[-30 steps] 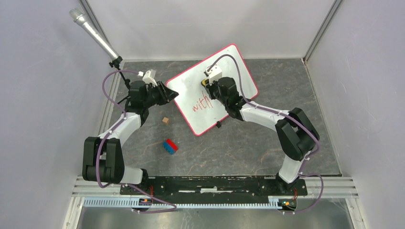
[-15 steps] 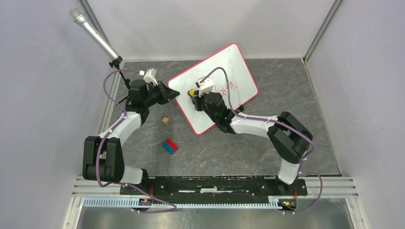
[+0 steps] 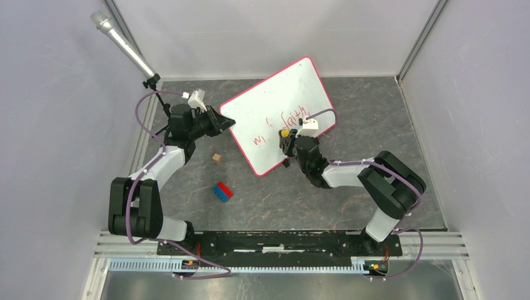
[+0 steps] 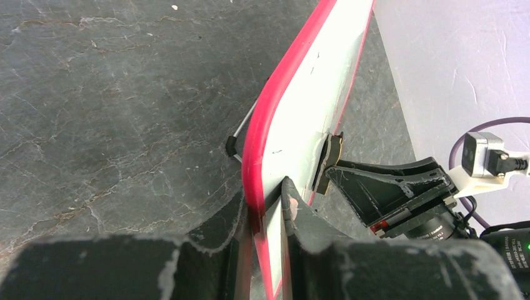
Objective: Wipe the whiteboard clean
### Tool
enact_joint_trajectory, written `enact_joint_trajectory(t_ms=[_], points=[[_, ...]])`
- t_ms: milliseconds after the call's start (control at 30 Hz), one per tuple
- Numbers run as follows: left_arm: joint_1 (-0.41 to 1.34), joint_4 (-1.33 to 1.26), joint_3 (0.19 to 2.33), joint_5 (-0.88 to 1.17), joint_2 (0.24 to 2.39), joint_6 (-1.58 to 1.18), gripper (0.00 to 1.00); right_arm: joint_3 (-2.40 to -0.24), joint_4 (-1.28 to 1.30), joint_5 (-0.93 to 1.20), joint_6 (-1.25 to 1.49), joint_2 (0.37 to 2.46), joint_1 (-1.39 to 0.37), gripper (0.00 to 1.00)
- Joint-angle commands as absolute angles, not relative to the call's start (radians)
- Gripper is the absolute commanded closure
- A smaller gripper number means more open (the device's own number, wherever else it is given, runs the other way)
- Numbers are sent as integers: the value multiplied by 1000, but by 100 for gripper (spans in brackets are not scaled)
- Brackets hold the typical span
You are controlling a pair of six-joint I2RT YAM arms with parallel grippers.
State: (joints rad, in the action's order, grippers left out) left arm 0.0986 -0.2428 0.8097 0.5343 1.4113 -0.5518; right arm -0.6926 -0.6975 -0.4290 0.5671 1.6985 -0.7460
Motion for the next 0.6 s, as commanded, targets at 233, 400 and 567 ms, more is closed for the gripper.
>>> enact_joint_trajectory(t_ms=[233,400,567], points=[[114,-203,824,459,1404,-453,98,-1004,-568,-427,365,1821,-956,78],[120,-192,824,443,1399,-442,98,-1086,-556,-390,397,1913,-979,78],[120,-184,832,443,1402,-440,98,-950,-548,-525,479,1847,-939,78]])
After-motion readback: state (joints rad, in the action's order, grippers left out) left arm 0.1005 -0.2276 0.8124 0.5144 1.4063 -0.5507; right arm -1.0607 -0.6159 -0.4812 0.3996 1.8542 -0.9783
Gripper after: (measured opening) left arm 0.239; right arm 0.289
